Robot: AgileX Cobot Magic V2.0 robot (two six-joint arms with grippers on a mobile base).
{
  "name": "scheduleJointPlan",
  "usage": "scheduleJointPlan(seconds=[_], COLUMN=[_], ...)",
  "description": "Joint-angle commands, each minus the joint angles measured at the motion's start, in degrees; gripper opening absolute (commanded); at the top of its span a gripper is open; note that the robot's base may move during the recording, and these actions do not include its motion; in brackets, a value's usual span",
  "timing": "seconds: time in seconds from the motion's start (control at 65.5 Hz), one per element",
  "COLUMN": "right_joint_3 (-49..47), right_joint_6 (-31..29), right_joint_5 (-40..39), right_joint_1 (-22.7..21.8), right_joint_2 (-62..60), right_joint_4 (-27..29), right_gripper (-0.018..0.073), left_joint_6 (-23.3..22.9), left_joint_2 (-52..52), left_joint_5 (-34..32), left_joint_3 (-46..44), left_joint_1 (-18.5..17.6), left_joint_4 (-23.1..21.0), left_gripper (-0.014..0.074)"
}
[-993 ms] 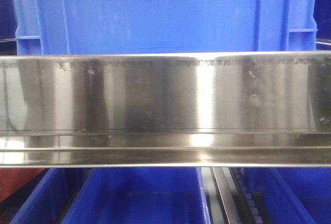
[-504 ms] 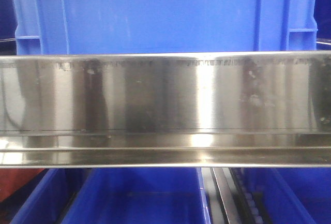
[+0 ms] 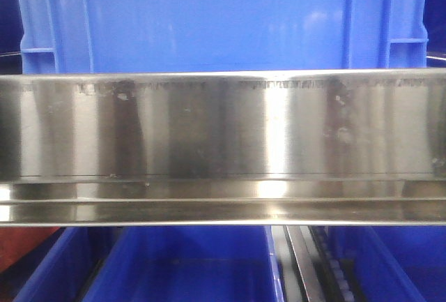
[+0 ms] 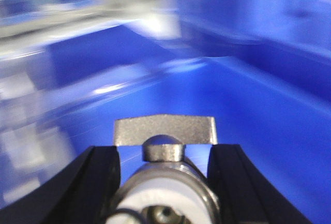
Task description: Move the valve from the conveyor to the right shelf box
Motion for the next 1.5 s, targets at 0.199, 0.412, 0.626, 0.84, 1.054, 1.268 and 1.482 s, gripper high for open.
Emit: scheduleJointPlan(seconds=[0.199,0.412,0.626,0.84,1.054,1.268,1.482], right_joint_3=[-1.2,-1.2,-1.2,-1.3,-1.6,-1.6,-1.5], right_joint_6=[-0.2,-0.2,-0.2,-0.2,-0.2,-0.2,-0.2], right_joint_5=[-0.5,3.8,7.2,7.7,7.7,7.7,9.6], right_joint_1=[2.0,2.0,2.0,2.0,2.0,2.0,2.0], right_joint_2=[8.7,14.7,17.9,18.2,17.2,12.6,3.8], right_joint_4=[0.0,0.2,1.2,2.1,2.1,2.1,2.1], right_gripper=[-0.0153,-0.0153,-0.0148,0.0141,0.051,0.0418,0.0041], left_joint_6=[0.1,0.1,0.1,0.1,0.1,0.1,0.1], left_joint_2=[12.6,17.6,18.2,18.2,16.9,11.8,3.1], left_joint_5=[-0.3,2.7,4.6,6.8,7.8,10.0,14.7], left_joint_3=[-2.0,-2.0,-2.0,-2.0,-3.5,-5.0,-5.0], left_joint_1=[-1.7,-1.7,-1.7,-1.7,-1.7,-1.7,-1.5], left_joint_4=[0.2,0.2,0.2,0.2,0.6,1.3,1.8], left_gripper=[-0.0111,-0.0109,0.009,0.0468,0.0505,0.0321,0.0014])
